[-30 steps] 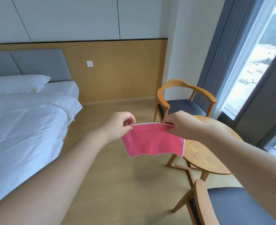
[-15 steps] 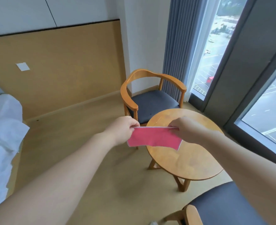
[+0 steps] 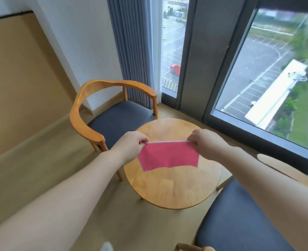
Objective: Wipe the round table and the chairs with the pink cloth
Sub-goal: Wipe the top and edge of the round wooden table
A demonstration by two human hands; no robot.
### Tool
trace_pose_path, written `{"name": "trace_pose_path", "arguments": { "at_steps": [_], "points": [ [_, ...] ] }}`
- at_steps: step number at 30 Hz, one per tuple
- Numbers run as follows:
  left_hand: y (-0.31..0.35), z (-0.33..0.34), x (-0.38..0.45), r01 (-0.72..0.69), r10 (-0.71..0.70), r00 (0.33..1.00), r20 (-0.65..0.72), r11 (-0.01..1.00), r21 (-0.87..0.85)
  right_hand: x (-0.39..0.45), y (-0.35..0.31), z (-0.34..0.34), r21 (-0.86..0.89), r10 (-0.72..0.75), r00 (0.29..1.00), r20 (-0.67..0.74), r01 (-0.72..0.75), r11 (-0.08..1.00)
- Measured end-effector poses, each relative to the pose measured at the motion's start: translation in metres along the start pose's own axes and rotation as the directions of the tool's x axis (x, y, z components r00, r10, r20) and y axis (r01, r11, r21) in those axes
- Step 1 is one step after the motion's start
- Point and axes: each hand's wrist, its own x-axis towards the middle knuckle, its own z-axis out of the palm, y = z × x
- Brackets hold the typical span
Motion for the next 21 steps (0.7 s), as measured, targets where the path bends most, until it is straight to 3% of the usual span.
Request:
{"name": "trace_pose_path", "arguments": {
  "at_steps": [7, 10, 13, 18, 21],
  "points": [
    [-0.042, 0.047, 0.077, -0.103, 0.116, 0.960, 0.254, 0.993, -0.066, 0.010, 0.009, 0.051, 0.043, 0.301, 0.953, 0.035, -0.303, 0.952],
    [-0.070, 0.060, 0.096, -0.139, 0.150, 0.896, 0.419, 0.989, -0.057, 0.010, -0.009, 0.084, 0.117, 0.441, 0.891, 0.111, -0.452, 0.884],
    [-0.099, 0.070, 0.107, -0.187, 0.184, 0.812, 0.554, 0.981, -0.051, 0.012, -0.029, 0.115, 0.120, 0.482, 0.842, 0.244, -0.519, 0.846],
    [-0.117, 0.094, 0.133, -0.243, 0.229, 0.752, 0.618, 0.968, -0.063, 0.024, -0.028, 0.152, 0.124, 0.531, 0.785, 0.319, -0.590, 0.798],
    [-0.119, 0.126, 0.160, -0.269, 0.240, 0.779, 0.579, 0.962, -0.038, 0.046, 0.003, 0.180, 0.162, 0.623, 0.734, 0.273, -0.673, 0.722]
  ]
}}
